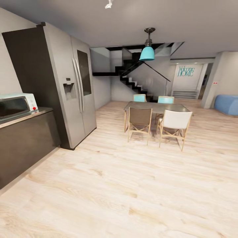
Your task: In the kitchen, take the Vidalia onion out of the sink, dice it on the chopping board with the paring knife, put the diced onion into the bowl on the countertop, then place both the paring knife and the chopping board into the sink.
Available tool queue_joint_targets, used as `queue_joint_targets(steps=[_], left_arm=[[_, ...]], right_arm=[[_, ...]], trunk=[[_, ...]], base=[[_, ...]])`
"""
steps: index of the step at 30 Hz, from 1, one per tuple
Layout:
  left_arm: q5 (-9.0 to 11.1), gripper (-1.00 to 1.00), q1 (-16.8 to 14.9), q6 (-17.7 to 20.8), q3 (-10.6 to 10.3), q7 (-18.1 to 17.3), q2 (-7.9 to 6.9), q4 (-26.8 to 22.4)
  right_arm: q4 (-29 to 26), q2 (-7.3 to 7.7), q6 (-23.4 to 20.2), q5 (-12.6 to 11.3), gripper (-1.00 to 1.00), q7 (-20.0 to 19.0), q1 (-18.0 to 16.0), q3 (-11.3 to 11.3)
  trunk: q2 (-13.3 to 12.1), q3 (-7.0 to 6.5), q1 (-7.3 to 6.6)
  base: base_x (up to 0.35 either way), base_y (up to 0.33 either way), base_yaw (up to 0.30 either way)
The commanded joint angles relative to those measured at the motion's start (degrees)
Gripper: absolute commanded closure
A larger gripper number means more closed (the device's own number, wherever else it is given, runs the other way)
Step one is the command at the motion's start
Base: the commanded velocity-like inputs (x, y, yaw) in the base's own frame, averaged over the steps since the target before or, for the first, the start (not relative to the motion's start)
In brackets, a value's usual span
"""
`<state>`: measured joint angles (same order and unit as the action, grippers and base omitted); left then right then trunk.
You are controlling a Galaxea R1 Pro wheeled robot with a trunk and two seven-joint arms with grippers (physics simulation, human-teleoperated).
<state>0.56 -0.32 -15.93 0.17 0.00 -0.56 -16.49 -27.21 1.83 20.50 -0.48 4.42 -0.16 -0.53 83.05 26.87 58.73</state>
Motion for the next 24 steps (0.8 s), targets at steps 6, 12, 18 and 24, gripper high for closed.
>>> queue_joint_targets(steps=[6,12,18,24], left_arm=[[0.06,-1.0,-0.03,-0.19,0.01,0.0,-0.05,0.06],[-0.02,-1.0,-0.03,-0.46,-0.07,0.0,0.04,0.76],[-0.05,-1.0,-0.03,-0.42,-0.03,0.0,0.11,0.93],[-0.03,-1.0,-0.03,-0.42,0.0,0.0,0.09,0.94]], right_arm=[[0.15,-0.13,0.24,-0.03,-1.0,0.14,-0.02,0.0],[0.22,-0.15,0.24,0.03,-1.0,0.15,-0.02,0.0],[0.79,-0.16,0.24,0.04,-1.0,0.15,-0.02,0.0],[1.02,-0.16,0.24,0.04,-1.0,0.15,-0.02,0.03]], trunk=[[0.03,0.06,0.0],[0.03,0.06,0.0],[0.03,0.06,0.0],[0.03,0.06,0.0]], base=[[0.0,0.0,0.276],[0.0,0.0,0.28],[0.0,-0.022,0.28],[0.0,-0.222,0.28]])
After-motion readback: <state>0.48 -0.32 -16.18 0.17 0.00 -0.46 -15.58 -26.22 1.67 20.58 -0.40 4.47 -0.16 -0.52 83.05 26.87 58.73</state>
